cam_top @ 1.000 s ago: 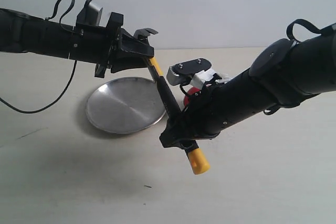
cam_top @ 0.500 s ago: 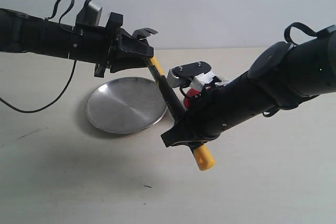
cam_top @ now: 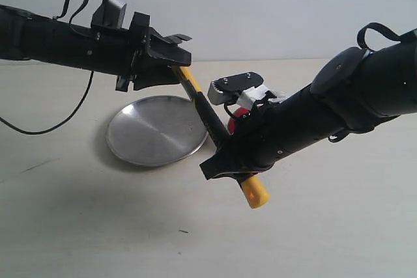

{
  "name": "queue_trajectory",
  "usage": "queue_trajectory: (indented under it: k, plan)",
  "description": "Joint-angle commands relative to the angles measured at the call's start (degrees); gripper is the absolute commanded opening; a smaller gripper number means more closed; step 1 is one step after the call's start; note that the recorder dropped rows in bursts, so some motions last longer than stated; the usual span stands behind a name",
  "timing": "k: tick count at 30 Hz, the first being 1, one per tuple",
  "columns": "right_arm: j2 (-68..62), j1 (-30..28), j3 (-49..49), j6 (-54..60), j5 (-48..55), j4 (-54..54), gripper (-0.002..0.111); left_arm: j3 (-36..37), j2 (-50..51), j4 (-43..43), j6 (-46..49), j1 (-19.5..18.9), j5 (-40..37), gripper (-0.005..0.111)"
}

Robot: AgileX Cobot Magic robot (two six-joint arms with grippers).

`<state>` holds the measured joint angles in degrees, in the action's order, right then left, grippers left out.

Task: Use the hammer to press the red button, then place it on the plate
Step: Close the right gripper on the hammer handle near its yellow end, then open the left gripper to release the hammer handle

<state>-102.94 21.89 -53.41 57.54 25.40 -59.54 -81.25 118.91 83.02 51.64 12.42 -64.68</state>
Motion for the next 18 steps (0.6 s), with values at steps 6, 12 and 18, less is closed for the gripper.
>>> queue_trajectory:
  k: [6,12,18]
  plan:
    - [5.03,0.07,-0.32,-0.41,-5.7,-1.63,0.0,-0.87,-0.94,-1.45,-0.49,-1.08,-5.28,0.058]
    - [6.13,0.07,-0.32,-3.44,-9.35,-1.44,0.0,-0.87,-1.22,-2.95,-0.81,-4.52,-5.28,0.058]
    - [7.65,0.07,0.01,-5.38,-11.85,0.59,0.0,-0.87,-3.79,-8.47,-2.81,-7.57,-5.28,0.041]
